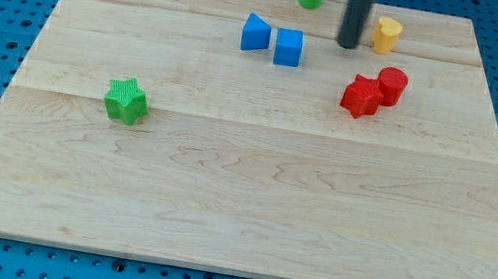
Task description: Point your arm at green circle
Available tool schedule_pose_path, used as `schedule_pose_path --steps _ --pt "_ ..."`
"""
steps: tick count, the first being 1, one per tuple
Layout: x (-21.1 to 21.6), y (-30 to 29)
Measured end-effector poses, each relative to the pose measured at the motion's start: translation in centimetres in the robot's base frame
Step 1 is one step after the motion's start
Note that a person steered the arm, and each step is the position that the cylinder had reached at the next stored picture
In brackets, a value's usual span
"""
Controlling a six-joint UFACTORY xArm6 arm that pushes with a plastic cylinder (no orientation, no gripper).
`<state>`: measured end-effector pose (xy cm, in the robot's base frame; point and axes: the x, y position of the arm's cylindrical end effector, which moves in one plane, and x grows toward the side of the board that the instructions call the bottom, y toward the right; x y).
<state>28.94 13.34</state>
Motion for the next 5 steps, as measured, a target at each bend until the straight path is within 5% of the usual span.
schedule_pose_path --steps 2,3,5 --pt "9.5 -3.0" --pt "11.2 4.7" --pt "4.4 11.3"
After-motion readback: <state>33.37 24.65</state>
